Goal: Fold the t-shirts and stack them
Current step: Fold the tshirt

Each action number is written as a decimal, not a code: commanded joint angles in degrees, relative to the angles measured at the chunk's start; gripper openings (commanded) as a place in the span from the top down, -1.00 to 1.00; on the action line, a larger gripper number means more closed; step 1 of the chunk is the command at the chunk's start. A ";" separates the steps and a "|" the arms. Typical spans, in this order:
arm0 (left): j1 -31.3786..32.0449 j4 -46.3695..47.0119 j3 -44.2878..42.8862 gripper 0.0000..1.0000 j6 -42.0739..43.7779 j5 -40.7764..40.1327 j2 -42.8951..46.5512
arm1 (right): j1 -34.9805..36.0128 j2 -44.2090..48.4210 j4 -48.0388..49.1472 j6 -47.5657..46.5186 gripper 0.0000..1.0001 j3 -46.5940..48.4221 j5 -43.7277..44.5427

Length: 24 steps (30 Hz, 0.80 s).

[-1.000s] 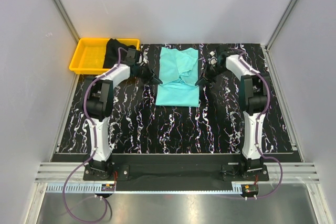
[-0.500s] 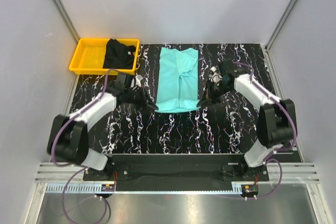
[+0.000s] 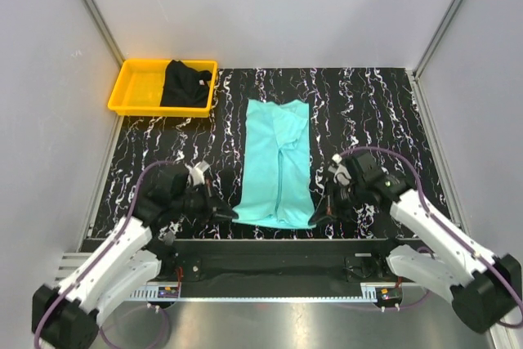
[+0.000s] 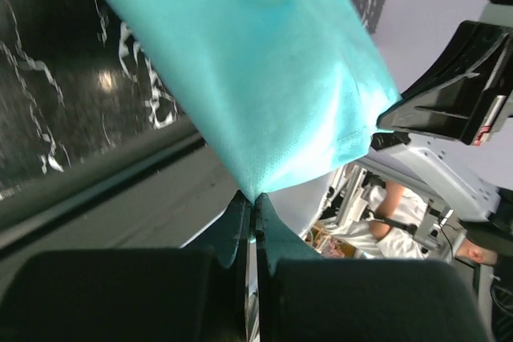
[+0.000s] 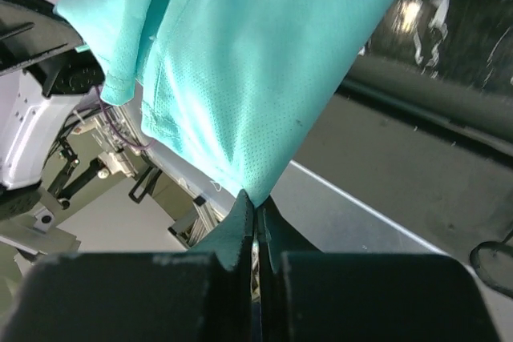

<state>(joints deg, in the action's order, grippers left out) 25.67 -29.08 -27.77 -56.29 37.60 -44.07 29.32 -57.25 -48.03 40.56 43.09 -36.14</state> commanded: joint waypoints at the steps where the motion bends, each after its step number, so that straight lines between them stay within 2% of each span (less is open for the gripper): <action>1: 1.39 -4.30 2.10 1.00 -6.54 1.95 7.67 | 3.80 6.52 -2.32 9.34 1.00 -2.56 2.20; 2: 1.49 -5.45 2.28 1.00 -7.25 1.68 11.52 | 6.08 9.67 -2.94 10.50 1.00 -3.10 2.65; 6: 2.01 -12.39 0.70 1.00 -7.61 0.63 16.82 | 7.68 16.11 -9.52 13.58 1.00 -3.89 4.32; 11: 2.10 -14.78 -3.33 1.00 -5.68 -0.60 14.12 | 7.68 17.19 -10.59 15.08 1.00 -2.32 5.37; 13: 2.10 -14.60 -5.79 1.00 -3.39 -1.39 9.02 | 7.59 14.90 -10.33 13.42 1.00 0.84 7.57; 17: 2.10 -11.97 -15.00 1.00 1.61 -2.89 -2.31 | 6.11 2.20 -8.40 7.80 1.00 6.55 9.33; 24: 1.58 -9.59 -27.68 1.00 8.56 -2.36 -22.70 | -9.45 -14.79 -7.16 -7.48 1.00 17.36 -0.75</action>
<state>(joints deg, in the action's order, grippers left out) 27.66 -41.12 -50.65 -52.62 35.55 -61.82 24.03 -67.24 -55.44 42.68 55.27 -31.57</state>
